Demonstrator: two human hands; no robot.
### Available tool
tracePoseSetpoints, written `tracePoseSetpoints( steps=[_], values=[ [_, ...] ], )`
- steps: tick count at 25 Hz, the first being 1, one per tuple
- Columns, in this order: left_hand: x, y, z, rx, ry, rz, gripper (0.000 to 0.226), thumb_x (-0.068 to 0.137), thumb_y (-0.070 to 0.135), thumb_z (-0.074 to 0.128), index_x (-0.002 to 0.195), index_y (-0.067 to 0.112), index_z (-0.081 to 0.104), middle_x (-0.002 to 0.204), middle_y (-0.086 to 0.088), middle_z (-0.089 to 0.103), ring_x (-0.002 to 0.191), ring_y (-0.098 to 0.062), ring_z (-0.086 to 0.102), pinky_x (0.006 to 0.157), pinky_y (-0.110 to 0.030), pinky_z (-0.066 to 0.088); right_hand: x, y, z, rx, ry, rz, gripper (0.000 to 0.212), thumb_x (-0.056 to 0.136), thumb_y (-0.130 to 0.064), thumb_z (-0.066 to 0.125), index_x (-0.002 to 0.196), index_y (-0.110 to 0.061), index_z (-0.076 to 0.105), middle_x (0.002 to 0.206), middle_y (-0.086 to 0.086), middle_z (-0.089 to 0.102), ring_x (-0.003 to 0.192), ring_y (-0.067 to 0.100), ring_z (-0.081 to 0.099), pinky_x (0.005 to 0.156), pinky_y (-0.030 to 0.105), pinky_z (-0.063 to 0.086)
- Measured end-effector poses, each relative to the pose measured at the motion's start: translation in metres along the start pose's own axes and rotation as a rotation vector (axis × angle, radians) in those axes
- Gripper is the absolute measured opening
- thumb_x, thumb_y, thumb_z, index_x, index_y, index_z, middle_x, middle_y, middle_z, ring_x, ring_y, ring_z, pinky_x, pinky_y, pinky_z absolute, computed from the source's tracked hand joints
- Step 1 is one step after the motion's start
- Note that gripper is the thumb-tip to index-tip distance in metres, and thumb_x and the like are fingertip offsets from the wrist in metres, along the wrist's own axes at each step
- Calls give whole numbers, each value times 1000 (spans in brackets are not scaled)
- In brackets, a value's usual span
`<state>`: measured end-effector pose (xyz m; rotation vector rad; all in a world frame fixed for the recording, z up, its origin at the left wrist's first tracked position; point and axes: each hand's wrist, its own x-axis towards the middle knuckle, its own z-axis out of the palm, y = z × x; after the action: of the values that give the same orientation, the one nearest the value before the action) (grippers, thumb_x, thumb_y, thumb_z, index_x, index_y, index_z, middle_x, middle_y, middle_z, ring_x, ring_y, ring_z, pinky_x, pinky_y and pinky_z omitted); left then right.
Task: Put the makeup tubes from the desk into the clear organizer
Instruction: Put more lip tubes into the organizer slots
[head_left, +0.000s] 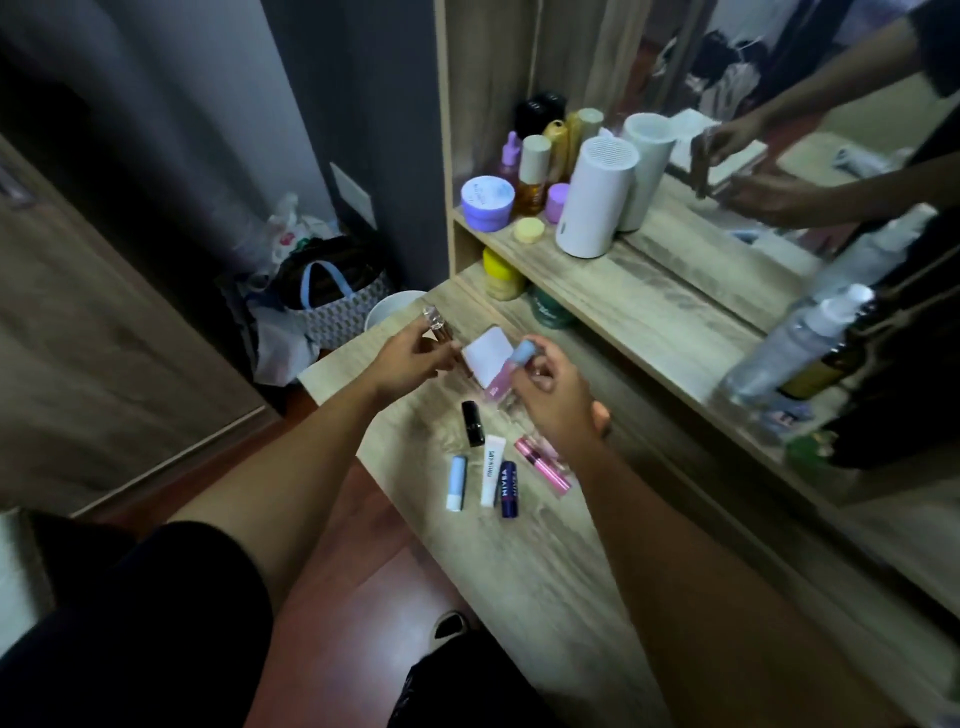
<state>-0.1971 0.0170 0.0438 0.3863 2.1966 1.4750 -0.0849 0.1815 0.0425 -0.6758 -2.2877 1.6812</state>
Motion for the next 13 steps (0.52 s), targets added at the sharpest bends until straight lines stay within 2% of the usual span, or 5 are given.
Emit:
tracePoseSetpoints(
  steps=[2,4,8,13],
  values=[
    [7,7,11,40,30,5,22,85,28,65,98,11,62,83,-6,67,75,-15,62,73,-35,51,0,2,-21,-54,60,-32,38,85,-17,66,122,-19,59,104,8,73,91,14,69,81,24,53],
    [11,13,24,56,33,16,23,81,25,69,94,6,66,85,-9,67,78,-19,61,76,-37,50,-3,5,-40,-121,140,-65,37,86,-15,64,122,-18,60,103,8,74,89,11,68,82,26,55],
    [14,8,36,120,107,9,21,75,19,73,91,11,63,85,-10,68,84,-28,65,80,-38,52,0,10,-46,-299,234,-107,32,86,-12,63,118,-13,63,110,15,69,99,28,66,89,43,54],
    [21,3,51,218,135,27,24,79,26,69,97,13,60,86,-9,68,83,-22,61,73,-29,44,5,15,-44,-382,265,-47,26,86,-8,61,110,-16,64,100,12,74,93,26,69,83,41,57]
  ],
)
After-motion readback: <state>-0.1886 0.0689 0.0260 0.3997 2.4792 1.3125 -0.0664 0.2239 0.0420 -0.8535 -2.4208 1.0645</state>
